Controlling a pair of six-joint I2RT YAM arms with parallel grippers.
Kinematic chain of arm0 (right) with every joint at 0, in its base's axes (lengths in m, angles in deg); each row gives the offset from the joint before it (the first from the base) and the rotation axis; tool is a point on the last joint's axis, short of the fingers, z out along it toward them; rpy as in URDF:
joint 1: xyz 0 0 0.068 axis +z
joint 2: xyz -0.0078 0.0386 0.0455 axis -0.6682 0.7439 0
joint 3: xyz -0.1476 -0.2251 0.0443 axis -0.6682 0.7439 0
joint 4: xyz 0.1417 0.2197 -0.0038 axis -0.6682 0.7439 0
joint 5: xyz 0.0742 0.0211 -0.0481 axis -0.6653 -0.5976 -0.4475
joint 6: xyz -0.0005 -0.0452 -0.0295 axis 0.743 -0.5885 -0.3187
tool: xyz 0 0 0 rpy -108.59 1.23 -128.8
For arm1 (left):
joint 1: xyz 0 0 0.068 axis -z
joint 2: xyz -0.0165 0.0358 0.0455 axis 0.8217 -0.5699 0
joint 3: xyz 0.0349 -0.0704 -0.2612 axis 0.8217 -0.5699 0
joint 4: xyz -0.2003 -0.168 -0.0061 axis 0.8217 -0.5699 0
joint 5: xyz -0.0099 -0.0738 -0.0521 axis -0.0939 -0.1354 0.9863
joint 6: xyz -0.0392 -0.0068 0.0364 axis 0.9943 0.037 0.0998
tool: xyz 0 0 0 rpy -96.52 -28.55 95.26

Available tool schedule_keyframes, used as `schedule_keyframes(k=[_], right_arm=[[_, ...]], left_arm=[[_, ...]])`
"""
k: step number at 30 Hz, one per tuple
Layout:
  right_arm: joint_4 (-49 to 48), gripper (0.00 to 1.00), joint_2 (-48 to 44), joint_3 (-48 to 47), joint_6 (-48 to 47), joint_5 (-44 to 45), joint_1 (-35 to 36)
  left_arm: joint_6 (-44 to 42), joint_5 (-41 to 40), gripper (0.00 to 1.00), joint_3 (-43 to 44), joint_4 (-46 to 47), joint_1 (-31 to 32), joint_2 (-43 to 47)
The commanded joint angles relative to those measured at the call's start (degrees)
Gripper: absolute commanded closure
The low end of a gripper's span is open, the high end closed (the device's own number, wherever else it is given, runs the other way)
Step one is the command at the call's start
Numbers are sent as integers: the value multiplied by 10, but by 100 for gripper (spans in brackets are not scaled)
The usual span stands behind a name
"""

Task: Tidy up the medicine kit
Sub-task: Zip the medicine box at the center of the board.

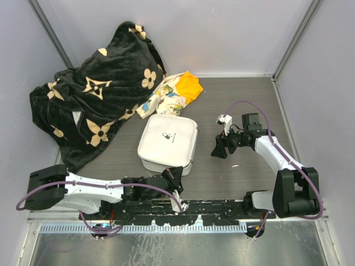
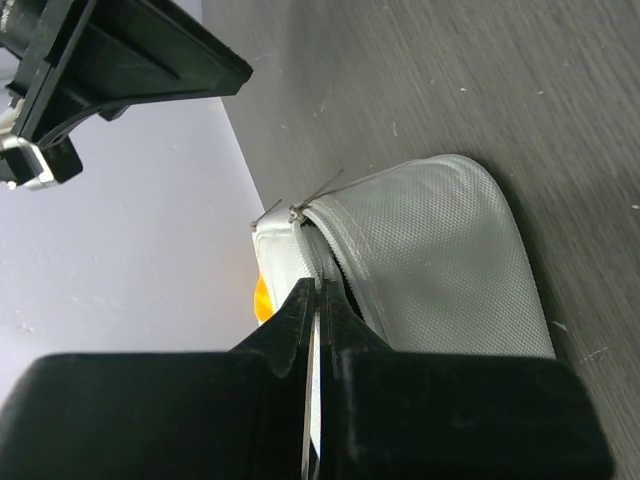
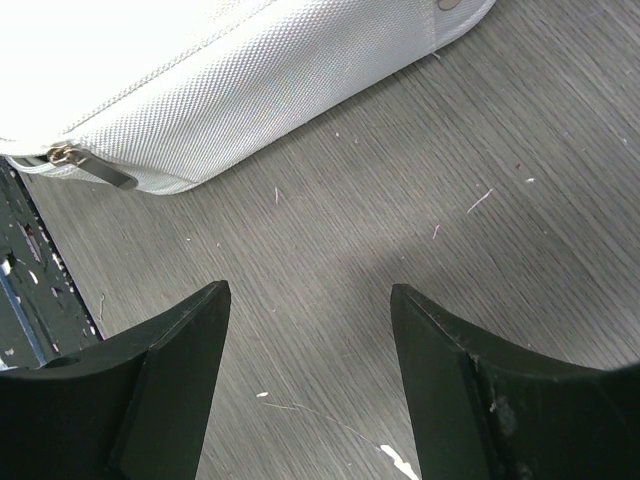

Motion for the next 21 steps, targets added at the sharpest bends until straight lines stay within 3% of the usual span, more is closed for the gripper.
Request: schedule_keyframes(k=[1, 6, 11, 14, 17, 21], right_arm=[[-1, 29, -3, -16, -13, -7, -2], [4, 29, 2, -19, -17, -6, -2], [7, 29, 3, -18, -20, -7, -3], [9, 29, 3, -19, -22, -9, -3], [10, 28, 5, -19, -24, -10, -3], [11, 28, 11, -21, -27, -10, -3]], left_arm=[[-52, -13, 100, -31, 149, -2, -23], [-53, -23, 100, -69, 246, 1, -86], [-30, -30, 100, -78, 258, 8, -107], [-8, -31, 97, -81, 236, 14, -103], [20, -32, 88, -77, 188, 22, -82], [95, -14, 78, -43, 56, 23, -16]])
